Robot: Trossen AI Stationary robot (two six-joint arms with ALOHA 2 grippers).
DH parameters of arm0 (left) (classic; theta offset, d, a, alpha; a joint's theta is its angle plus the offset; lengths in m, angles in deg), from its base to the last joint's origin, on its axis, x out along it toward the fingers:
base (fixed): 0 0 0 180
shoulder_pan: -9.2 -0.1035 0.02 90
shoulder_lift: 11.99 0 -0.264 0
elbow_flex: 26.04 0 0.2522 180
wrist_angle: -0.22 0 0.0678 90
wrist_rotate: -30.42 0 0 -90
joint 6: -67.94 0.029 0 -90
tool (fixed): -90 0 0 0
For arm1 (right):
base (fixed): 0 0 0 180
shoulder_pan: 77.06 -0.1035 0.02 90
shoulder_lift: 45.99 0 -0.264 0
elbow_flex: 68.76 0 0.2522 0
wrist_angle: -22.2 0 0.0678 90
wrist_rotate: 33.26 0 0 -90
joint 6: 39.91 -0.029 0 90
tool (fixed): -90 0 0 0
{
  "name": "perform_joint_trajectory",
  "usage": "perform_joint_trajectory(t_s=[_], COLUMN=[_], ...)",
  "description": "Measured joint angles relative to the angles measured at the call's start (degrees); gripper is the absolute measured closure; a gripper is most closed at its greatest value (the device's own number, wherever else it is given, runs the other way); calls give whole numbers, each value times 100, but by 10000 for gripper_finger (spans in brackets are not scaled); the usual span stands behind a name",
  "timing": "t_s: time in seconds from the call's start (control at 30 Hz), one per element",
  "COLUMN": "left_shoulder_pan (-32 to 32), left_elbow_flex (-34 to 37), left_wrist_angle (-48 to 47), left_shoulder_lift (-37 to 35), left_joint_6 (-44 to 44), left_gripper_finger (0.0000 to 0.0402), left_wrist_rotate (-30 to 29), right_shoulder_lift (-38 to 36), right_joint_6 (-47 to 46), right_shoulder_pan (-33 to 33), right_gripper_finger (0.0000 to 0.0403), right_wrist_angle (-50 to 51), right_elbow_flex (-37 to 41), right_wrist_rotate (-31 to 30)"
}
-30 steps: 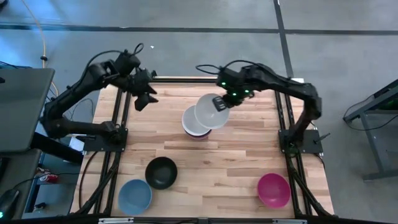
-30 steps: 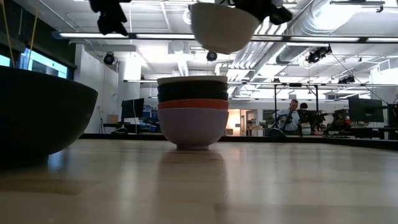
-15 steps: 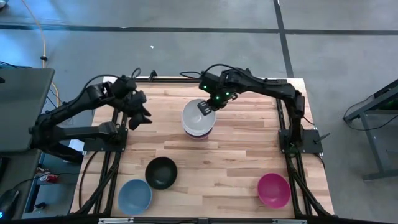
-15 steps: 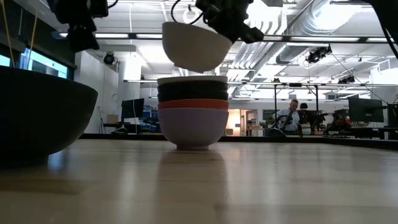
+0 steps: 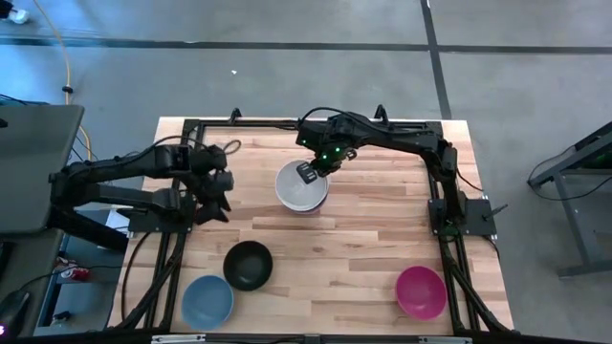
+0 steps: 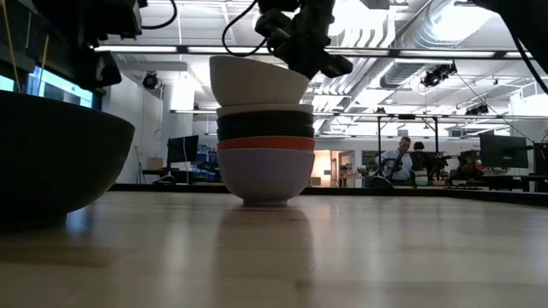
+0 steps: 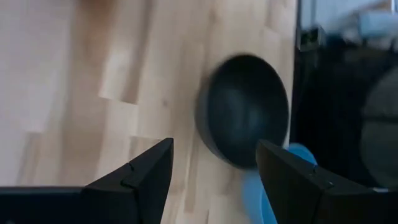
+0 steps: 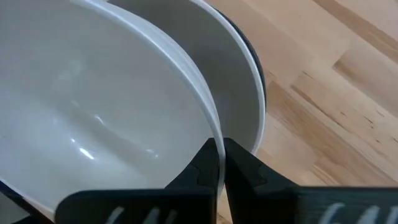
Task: Nest bowls inside each other
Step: Stack the white bowl on top of the white bowl
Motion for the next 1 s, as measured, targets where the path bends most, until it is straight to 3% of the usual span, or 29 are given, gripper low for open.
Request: perform_joint_trajectory(t_s=[0.27,0.47,0.57,1.0], left_shoulder_pan=[809,1309,1562,2597], left_elbow_flex=[26,24,24,17], left_wrist_angle=[7,24,74,1781], left_shoulder_lift=[281,749,1069,2057], left_joint_6=[94,-385,-619,-2018], left_gripper_finger=[183,183,183,183], left_wrist_rotate=[-126,-969,-1064,-1030], right_shoulder_lift=[4,4,4,4], right_joint_6=[46,92,163,608], right_shoulder_pan=[89,166,194,212], right_gripper_finger=[403,403,403,403], right_wrist_angle=[107,379,445,1014], right_elbow_flex=[0,2,2,4], right_wrist_rotate=[-142,-397,-491,-515])
